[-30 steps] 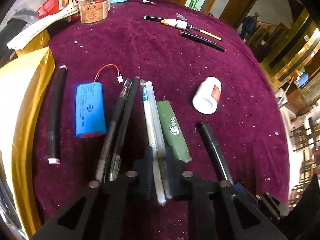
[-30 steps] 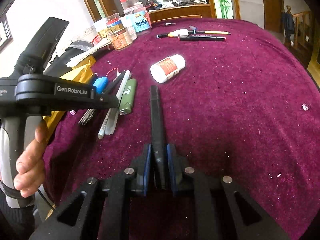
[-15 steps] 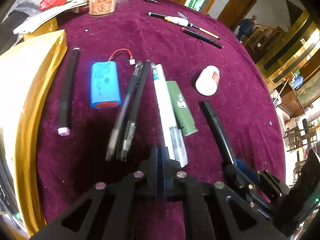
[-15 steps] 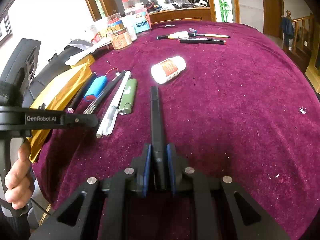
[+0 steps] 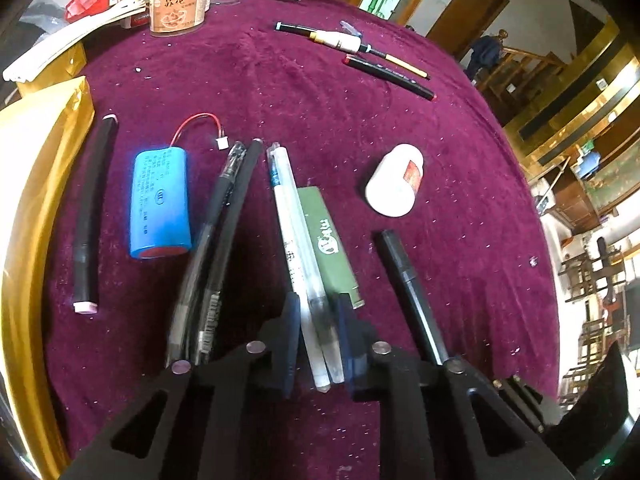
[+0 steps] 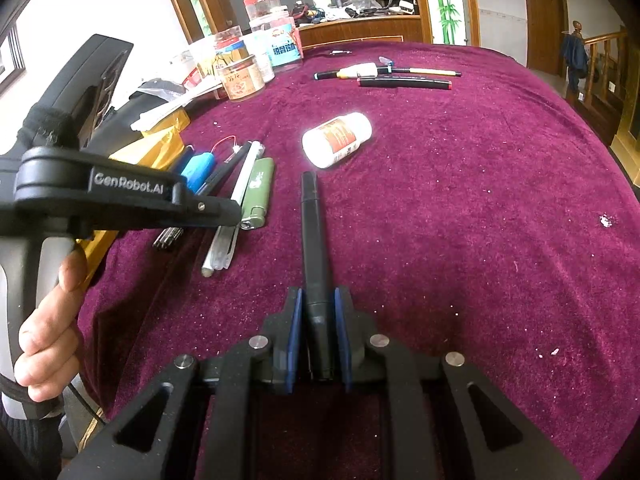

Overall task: Organize rigid objects
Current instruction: 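Grasp a white-barrel pen with the left tool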

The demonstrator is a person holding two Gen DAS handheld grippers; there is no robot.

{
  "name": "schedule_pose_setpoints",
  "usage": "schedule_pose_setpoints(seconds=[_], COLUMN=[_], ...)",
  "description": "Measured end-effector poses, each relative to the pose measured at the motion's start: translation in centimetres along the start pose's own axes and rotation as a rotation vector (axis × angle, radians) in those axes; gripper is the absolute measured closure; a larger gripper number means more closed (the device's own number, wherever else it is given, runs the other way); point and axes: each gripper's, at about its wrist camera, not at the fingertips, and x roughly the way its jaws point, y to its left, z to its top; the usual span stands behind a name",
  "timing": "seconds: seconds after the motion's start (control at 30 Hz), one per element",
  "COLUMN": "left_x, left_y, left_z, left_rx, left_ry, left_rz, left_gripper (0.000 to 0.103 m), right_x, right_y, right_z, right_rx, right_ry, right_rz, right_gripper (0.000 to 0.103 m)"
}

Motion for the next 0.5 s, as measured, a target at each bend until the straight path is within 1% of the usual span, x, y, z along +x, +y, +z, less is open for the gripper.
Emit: schedule_pose_setpoints(seconds=[0.1,0.2,0.27,0.33,0.43,0.5], left_x=[0.0,-0.7,-0.8,-0.2,0.4,0.5], left_y=[0.1,-0.1,-0.3,-0.4,-0.3,-0.3], left_z=[0.2,0.2,0.3,0.5,0.8,0.8], left_rx=[-0.021,-0.017,-0.009,-0.007,-0.015,-0.014], left_ry=[0.007,-0.009,-0.014,0.004,0.007,0.004], left_rz=[-0.016,-0.036,-0.023,-0.011,0.039,0.039], left_gripper=[0.087,0.087,0.087,0.087,0.086,0.086], right_x=[0.0,0.0,0.0,-0.1,-0.1,-0.1], right_y=[0.0,0.0,0.0,0.0,0.0,0.0], right_z=[0.0,0.0,0.0,0.0,-0.1,-0.1], right_rx=[-0.002,-0.002,-0.005,-0.007,-0.004,-0.006], right_ry=[0.000,0.000,-0.001,-0.001,0.000,0.000], right_rz=[-0.002,0.000,-0.004,-0.005,-0.002,-0.004], right_gripper=[0.087,0.087,0.087,0.087,0.087,0.087])
